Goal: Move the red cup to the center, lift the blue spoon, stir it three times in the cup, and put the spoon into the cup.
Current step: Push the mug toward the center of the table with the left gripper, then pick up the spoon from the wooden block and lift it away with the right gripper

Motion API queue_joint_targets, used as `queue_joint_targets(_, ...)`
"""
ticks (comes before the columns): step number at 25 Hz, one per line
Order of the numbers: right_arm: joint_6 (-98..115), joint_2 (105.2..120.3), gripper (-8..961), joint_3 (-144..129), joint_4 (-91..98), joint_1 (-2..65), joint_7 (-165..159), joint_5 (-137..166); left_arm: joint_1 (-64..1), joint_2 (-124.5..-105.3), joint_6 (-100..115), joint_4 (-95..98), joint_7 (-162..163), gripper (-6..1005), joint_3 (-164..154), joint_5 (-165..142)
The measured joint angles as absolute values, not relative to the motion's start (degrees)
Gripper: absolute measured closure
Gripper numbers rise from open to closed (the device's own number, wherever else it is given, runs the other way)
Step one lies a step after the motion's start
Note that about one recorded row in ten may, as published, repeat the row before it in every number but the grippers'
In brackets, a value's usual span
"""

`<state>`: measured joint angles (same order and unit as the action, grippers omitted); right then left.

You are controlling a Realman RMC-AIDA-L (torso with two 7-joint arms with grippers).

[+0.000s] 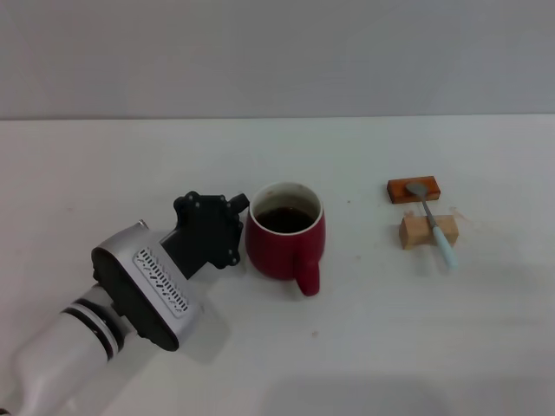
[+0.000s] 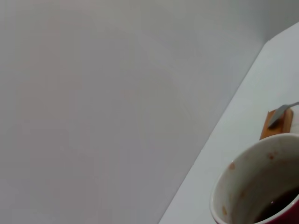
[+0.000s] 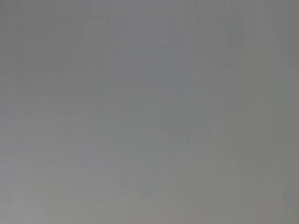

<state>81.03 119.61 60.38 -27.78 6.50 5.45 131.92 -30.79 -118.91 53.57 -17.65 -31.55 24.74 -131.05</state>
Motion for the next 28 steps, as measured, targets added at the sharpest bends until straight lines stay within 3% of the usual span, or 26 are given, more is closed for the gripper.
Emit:
queue_joint_targets(16, 81.03, 119.62, 231, 60.15, -27.6, 6.36, 5.45, 131.92, -30.57, -119.04, 53.93, -19.1, -31.46, 983, 25.28, -130.81)
queue_joint_targets(28, 84.78, 119.58, 229, 52.47, -27.08, 5.53, 5.84, 131.92, -17.16, -118.44, 68.3, -22.25, -14.38, 971, 48.02, -130.4)
